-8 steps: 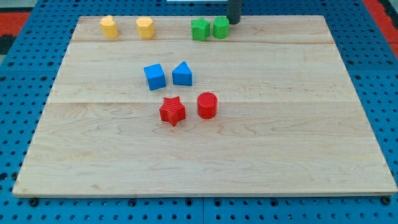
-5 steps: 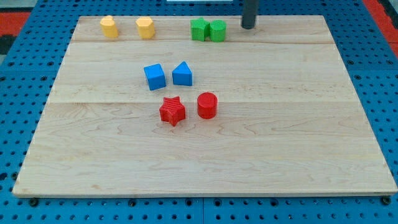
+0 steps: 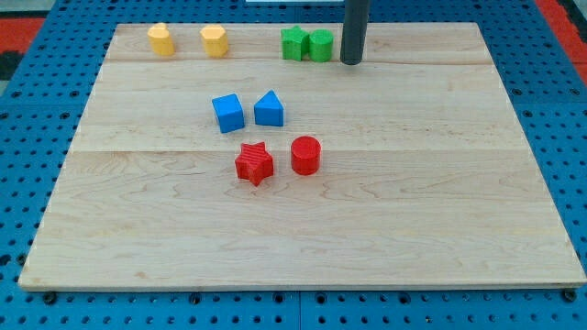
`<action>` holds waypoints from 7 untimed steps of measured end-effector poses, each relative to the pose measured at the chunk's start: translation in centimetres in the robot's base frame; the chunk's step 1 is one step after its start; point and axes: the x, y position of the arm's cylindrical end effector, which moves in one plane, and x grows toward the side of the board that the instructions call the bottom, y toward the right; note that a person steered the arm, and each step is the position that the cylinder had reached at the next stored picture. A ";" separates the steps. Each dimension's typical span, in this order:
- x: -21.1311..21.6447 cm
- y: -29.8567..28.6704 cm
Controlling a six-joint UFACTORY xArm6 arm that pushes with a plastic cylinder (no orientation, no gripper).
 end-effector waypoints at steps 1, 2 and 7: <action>0.0 0.0; 0.9 -0.4; 1.6 -2.2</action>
